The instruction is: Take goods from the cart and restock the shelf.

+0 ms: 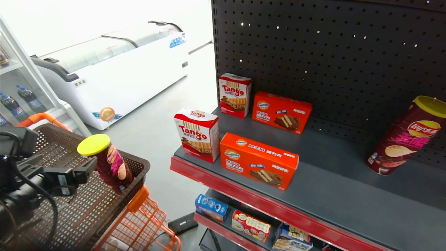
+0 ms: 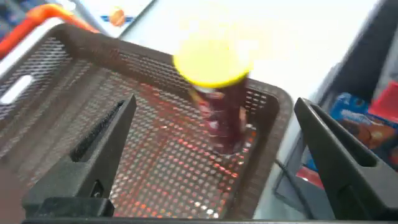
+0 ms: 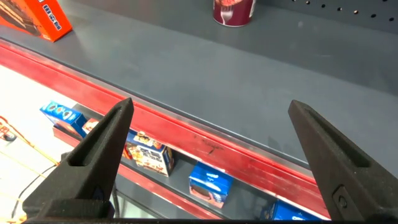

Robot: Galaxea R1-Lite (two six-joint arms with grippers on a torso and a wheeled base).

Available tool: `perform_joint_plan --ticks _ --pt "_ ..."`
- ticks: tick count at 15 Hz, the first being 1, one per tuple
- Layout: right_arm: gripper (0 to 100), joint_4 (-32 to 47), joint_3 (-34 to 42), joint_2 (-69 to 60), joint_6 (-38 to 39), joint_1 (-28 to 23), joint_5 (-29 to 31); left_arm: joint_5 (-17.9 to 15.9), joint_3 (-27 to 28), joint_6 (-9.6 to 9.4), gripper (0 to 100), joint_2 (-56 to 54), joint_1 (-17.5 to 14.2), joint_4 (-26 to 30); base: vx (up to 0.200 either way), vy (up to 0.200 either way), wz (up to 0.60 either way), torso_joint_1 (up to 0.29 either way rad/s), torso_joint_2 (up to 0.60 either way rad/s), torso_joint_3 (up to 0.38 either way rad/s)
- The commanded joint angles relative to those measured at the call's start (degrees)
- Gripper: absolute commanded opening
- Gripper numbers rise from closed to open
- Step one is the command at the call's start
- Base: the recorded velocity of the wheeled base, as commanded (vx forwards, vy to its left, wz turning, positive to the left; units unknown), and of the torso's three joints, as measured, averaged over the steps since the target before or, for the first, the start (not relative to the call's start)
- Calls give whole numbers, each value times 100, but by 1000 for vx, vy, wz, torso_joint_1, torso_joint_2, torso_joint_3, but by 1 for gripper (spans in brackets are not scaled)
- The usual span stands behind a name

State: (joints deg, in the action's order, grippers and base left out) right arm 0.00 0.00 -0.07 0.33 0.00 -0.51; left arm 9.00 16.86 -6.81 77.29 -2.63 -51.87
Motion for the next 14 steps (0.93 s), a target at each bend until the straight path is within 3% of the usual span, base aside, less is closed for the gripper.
perform_joint_plan --ticks 1,5,8,10,14 --pt "100 0 0 7 2 9 -2 -381 -517 5 100 1166 140 -860 0 0 0 0 0 0" --pt "100 0 0 7 2 0 -2 -390 -666 5 100 2185 52 -2231 0 0 0 0 0 0" --pt "100 0 0 7 2 0 -2 -381 -429 -57 100 3073 -44 -3268 0 0 0 0 0 0" --pt "100 0 0 7 2 0 -2 -328 -113 -189 100 3407 -71 -3347 0 0 0 0 0 0" --pt "100 0 0 7 2 0 -2 -320 784 -206 100 3925 -211 -3373 0 0 0 0 0 0"
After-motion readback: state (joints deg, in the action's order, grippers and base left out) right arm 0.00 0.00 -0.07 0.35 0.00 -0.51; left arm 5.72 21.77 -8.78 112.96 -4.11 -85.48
